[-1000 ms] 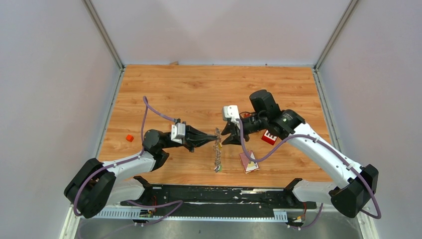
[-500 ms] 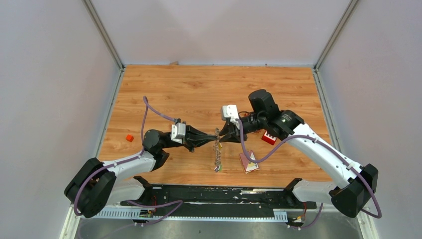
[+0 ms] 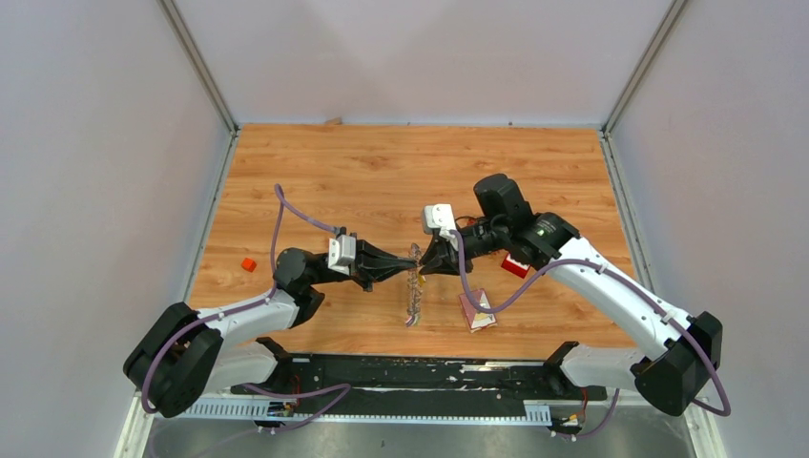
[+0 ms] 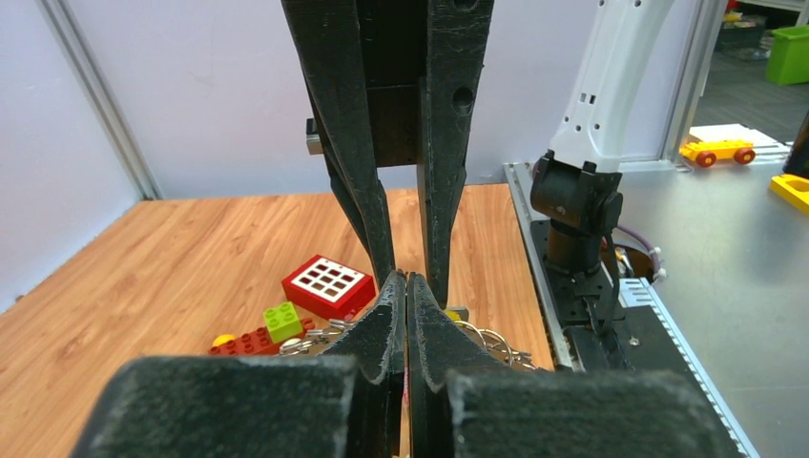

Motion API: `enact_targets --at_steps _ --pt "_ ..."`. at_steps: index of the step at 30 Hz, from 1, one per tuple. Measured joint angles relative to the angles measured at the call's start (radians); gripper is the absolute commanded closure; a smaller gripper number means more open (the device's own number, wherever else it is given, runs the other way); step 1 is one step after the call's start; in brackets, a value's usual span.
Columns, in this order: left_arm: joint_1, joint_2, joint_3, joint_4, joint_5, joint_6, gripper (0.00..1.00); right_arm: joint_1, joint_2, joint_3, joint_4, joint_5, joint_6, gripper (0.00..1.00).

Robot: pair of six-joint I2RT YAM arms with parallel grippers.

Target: Put the keys on the keyring

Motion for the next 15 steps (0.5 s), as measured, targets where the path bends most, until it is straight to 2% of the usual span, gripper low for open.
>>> enact_targets --at_steps 9,15 --pt "0.000 0.000 0.000 0.000 0.000 0.000 1.00 0.003 0.002 -0.002 0.007 -0.003 0.006 0.83" --pt "0.000 0.000 0.000 0.000 0.000 0.000 1.00 0.004 0.002 -0.002 0.008 -0.003 0.011 1.00"
